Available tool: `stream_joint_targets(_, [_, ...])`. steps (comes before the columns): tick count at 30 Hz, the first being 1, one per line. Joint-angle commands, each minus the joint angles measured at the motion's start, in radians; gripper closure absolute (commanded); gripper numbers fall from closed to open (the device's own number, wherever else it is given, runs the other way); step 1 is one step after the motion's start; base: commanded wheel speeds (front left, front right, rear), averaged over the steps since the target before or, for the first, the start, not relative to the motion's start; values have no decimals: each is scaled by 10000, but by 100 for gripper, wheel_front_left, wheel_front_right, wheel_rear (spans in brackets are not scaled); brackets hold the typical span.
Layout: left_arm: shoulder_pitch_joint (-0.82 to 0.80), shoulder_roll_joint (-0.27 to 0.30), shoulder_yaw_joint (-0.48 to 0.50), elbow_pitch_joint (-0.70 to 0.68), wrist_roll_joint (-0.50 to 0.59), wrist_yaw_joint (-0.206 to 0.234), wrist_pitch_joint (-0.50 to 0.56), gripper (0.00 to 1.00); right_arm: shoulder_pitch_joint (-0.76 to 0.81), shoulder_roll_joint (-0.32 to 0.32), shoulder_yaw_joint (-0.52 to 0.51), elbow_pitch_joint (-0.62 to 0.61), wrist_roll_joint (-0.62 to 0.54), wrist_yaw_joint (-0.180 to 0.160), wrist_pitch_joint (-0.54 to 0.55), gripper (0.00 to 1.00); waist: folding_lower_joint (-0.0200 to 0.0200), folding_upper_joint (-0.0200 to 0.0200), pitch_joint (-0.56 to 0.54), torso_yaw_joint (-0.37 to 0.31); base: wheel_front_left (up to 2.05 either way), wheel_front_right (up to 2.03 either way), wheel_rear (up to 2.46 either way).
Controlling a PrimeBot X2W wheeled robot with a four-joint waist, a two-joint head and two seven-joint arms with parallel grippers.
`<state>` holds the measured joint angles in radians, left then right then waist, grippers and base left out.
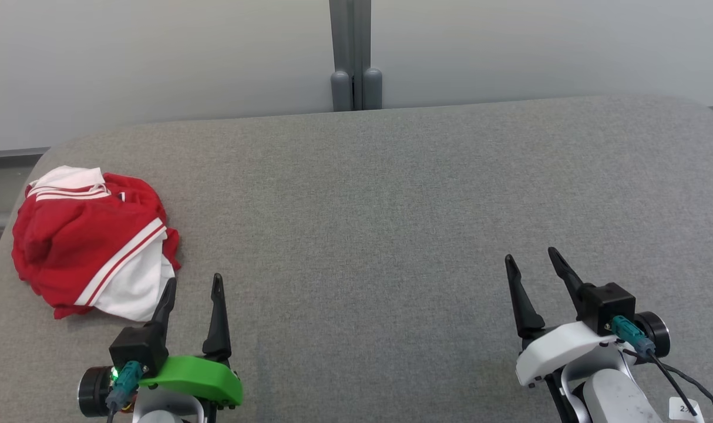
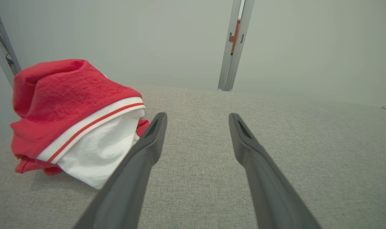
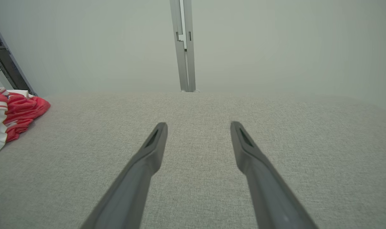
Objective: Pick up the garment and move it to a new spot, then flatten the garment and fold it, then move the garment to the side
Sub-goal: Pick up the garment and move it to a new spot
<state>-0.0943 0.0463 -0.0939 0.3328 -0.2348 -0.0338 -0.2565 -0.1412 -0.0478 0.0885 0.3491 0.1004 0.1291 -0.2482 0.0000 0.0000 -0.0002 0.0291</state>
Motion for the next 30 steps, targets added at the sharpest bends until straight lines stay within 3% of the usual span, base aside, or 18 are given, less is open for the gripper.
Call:
stream_joint_targets(1, [-172, 71, -8, 33, 180, 65, -84, 0, -103, -43, 33, -16, -235, 29, -90, 0, 0, 0, -11, 12, 0, 0, 0])
stream_joint_targets(20, [-155, 70, 32, 6, 288, -9, -84, 0, 21, -42, -3, 54, -260, 18, -114, 0, 0, 0, -50, 214, 0, 0, 0])
stream_joint_targets(26, [-194, 70, -3, -49, 245, 60, -82, 0, 80, -37, -97, -70, -414, 18, -94, 0, 0, 0, -40, 845, 0, 0, 0])
stream_joint_targets(30, [-127, 69, 91, -70, 304, 94, -82, 0, 114, -37, -137, -191, -418, 18, -74, 0, 0, 0, -18, 1721, 0, 0, 0])
